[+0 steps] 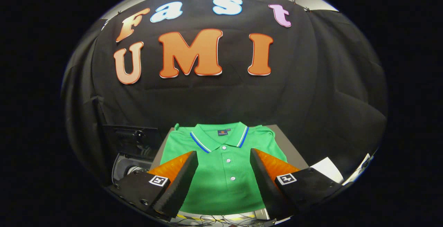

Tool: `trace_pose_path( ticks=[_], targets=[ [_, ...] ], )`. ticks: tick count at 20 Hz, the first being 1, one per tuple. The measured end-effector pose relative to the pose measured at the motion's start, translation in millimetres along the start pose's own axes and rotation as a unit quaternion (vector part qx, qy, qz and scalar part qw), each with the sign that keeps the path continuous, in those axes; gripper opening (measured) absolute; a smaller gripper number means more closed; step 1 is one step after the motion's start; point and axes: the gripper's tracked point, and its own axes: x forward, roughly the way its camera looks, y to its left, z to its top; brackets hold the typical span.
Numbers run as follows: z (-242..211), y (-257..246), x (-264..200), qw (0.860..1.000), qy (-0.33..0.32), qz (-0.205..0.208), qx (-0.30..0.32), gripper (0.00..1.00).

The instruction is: Put the clothes into the washing machine and then close the washing machine lid.

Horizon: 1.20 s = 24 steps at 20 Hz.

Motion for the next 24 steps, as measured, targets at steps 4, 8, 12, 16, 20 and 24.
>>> trace_pose_path(
  ticks=[4, 8, 12, 16, 20, 24],
  targets=[
    [-14, -6, 38, 0.999, 0.051, 0.0, 0.002, 0.98],
    [-29, -8, 63, 0.994, 0.112, 0.004, 0.016, 0.98],
    [-43, -11, 75, 0.986, 0.163, 0.007, 0.031, 0.99],
    [-45, -10, 78, 0.981, 0.193, 0.017, 0.033, 0.98],
    [-46, -9, 79, 0.967, 0.254, 0.014, 0.029, 0.99],
    [-48, -1, 79, 0.953, 0.303, 0.021, 0.02, 0.94]
  ],
)
